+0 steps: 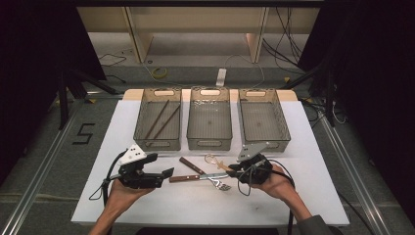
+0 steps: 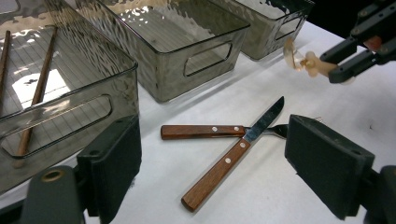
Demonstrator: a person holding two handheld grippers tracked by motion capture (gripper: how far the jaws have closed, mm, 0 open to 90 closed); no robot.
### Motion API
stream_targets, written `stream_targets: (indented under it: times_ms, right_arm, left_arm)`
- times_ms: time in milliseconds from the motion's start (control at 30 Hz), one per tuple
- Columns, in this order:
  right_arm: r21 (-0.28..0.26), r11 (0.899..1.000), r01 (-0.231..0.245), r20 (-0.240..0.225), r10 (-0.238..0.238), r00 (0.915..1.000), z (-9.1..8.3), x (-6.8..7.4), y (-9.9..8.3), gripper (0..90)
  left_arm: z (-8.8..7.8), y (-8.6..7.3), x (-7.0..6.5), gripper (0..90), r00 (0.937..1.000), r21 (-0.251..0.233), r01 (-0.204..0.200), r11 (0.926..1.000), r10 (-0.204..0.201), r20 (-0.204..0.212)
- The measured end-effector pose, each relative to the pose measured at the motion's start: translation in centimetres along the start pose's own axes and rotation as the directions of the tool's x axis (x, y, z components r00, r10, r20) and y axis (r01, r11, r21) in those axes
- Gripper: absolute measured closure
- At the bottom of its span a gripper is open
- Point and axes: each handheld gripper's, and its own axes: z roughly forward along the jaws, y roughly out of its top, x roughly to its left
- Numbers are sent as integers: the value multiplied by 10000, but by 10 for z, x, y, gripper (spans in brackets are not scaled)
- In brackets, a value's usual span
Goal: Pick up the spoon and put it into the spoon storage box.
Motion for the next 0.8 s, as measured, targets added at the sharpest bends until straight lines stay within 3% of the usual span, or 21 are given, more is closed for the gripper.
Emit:
stream_targets:
  times_ms: [200, 333, 800]
  right_arm:
    - [-237, 9975, -672, 417, 681, 9968, 2, -12, 8, 764]
    - [-431, 9955, -842, 455, 861, 9952, 3, -20, 13, 763]
    - [-869, 9858, -1435, 1297, 1541, 9795, 12, -51, 46, 764]
  left_arm:
    - [0, 0, -1, 182, 10000, -68, -74, 9999, 74, -21]
    - [0, 0, -1, 182, 10000, -59, -51, 10000, 51, -40]
    - [2, -1, -1, 182, 10000, 40, -73, 10000, 74, -38]
